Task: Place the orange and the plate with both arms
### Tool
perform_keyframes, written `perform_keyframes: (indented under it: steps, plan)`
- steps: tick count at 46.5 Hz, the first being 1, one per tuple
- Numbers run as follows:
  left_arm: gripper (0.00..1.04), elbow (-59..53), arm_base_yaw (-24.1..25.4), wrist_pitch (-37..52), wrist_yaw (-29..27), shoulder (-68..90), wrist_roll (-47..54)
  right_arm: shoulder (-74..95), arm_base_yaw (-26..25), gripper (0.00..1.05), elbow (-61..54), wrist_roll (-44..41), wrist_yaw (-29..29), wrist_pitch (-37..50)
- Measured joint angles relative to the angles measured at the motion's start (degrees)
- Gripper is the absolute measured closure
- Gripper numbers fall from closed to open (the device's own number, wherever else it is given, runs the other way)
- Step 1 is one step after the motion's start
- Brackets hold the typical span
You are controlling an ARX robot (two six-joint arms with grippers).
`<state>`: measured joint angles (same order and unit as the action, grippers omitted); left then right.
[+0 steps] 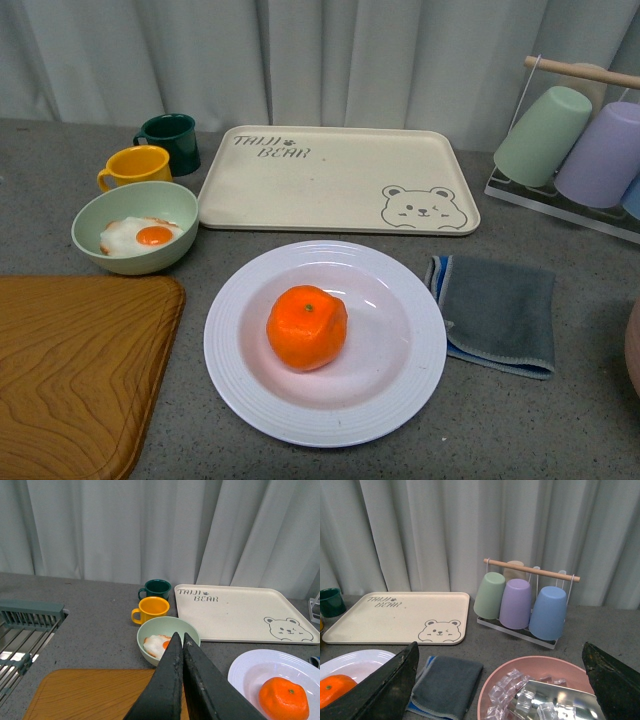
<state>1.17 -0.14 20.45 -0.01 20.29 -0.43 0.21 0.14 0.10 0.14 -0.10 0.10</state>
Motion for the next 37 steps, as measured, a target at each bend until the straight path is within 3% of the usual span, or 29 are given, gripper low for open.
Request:
perform_keyframes:
  steps: [28,32,37]
  plan:
    - [1.01,0.0,0.0,-10.3,0.0,-10.4,0.0,0.0,0.0,0.09,0.0,0.0,0.0,0.0]
    - [1.01,0.0,0.0,-19.6,0.0,-18.0,0.0,0.0,0.0,0.09,0.0,0.0,0.0,0.0]
    - [1.01,0.0,0.0,-20.3,0.0,-20.0,0.0,0.0,0.0,0.09,0.0,0.0,0.0,0.0]
